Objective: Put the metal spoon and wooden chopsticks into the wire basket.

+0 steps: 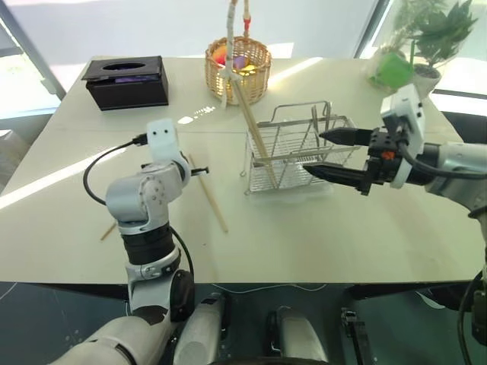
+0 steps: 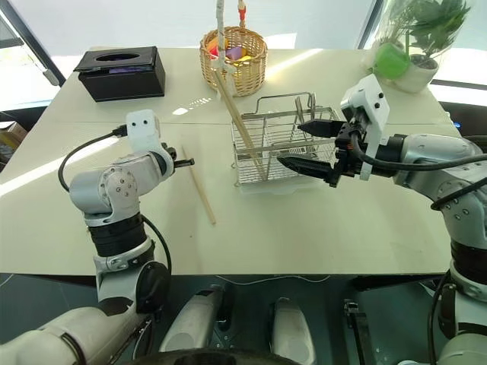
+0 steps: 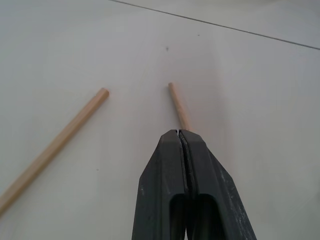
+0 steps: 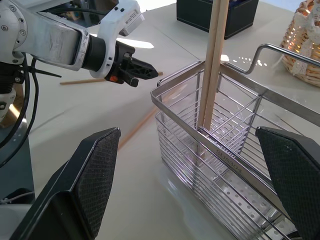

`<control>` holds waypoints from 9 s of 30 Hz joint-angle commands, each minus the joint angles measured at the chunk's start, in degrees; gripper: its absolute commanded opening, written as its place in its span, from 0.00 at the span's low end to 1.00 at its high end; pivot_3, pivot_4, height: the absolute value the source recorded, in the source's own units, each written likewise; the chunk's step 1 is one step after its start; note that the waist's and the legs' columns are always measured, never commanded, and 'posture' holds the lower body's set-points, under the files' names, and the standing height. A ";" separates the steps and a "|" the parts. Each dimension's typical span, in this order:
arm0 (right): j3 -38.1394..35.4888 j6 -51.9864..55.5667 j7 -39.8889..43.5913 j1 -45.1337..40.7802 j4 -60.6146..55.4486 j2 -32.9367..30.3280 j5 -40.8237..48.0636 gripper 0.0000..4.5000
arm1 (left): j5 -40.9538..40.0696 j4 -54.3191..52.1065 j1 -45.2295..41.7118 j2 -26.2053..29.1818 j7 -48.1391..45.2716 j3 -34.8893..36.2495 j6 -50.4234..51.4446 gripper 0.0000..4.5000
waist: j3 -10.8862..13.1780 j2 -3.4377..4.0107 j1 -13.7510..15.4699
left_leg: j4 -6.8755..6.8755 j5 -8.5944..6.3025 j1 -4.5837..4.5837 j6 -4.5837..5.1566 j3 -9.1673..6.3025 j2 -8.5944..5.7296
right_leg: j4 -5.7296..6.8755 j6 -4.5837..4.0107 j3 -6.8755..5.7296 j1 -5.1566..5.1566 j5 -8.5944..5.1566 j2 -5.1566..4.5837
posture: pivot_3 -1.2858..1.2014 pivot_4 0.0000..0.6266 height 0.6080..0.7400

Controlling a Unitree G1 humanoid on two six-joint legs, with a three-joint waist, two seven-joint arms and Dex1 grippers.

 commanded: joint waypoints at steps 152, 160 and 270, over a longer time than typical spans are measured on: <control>-10.94 4.03 -19.65 10.35 -9.81 -4.05 40.46 1.00 | -9.17 24.20 -12.72 35.74 -24.11 -10.02 -36.81 1.00 | 0.01 0.00 -1.70 | 0.35 0.16 -0.23 0.68 0.20 0.04 | 0.06 0.13 0.06 -0.18 0.28 -0.06 | 0.52 0.24 1.00; -6.47 3.98 -18.65 8.03 -8.54 -3.78 40.15 1.00 | -11.02 8.08 -3.84 41.25 -25.38 -10.87 -18.67 1.00 | 0.04 -0.05 -0.96 | 0.50 0.09 -0.48 0.57 0.19 0.04 | -0.13 0.03 0.07 -0.31 0.43 -0.20 | 0.52 0.24 1.00; -14.16 0.33 -18.26 12.79 -7.01 -3.93 26.69 1.00 | -15.75 31.90 -4.23 6.74 -58.43 -20.16 -77.17 0.18 | -0.16 0.24 -1.57 | 0.63 0.38 -0.80 1.16 0.70 0.03 | -0.11 0.48 0.15 -0.68 0.92 -0.43 | 0.52 0.24 1.00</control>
